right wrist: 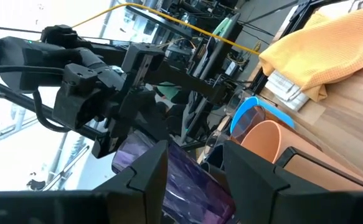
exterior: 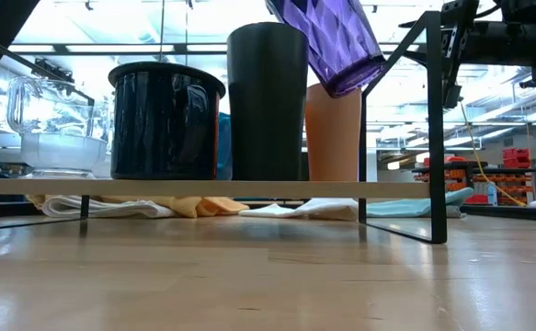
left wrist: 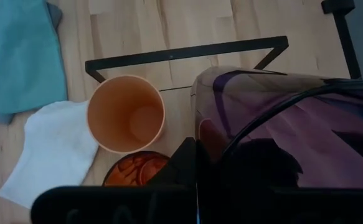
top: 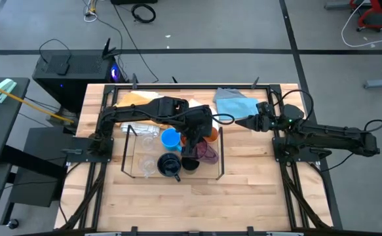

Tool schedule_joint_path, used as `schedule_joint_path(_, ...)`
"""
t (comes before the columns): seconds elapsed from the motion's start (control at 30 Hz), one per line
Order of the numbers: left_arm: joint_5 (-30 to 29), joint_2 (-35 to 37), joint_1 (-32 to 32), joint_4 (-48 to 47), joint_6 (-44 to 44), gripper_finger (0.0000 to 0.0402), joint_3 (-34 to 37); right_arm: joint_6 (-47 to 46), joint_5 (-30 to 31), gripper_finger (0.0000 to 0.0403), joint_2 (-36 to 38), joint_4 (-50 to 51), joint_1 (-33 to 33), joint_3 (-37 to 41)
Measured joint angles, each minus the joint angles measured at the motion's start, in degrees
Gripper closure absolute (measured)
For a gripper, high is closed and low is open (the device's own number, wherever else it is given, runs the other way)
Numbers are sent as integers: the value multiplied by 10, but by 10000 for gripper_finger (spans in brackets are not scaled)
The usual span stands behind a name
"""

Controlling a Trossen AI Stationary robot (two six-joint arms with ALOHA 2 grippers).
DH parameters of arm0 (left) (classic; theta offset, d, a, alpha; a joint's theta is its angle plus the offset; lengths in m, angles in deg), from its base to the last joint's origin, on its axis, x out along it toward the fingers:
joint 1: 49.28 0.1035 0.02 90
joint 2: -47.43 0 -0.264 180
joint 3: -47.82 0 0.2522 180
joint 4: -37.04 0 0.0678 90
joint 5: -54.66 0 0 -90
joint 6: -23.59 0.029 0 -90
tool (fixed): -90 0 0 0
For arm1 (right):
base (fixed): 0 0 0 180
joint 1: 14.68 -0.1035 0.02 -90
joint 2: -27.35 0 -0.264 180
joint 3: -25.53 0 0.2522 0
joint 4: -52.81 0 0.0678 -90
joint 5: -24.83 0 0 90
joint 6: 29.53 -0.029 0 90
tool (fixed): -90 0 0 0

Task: Stack small to large cups/mugs on shelf
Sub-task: Put the purple cup on the shelf

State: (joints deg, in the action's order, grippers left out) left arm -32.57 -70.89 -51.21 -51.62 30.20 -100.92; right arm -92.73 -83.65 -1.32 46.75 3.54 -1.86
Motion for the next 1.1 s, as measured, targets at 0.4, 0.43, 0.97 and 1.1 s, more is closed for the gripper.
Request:
schedule_joint_path(0.4, 0, -12, 2, 15, 16, 390, 0, 1, 8, 243, 0, 0, 0, 0)
schedule_joint_path(0.43, 0, -14, 1, 13, 16, 390, 0, 1, 8, 243, 0, 0, 0, 0)
schedule_joint_path(0.97, 1, -28, 2, 21, 43, 390, 0, 4, 9, 243, 0, 0, 0, 0)
schedule_joint_path(1.1, 1, -28, 2, 26, 43, 390, 0, 4, 9, 243, 0, 0, 0, 0)
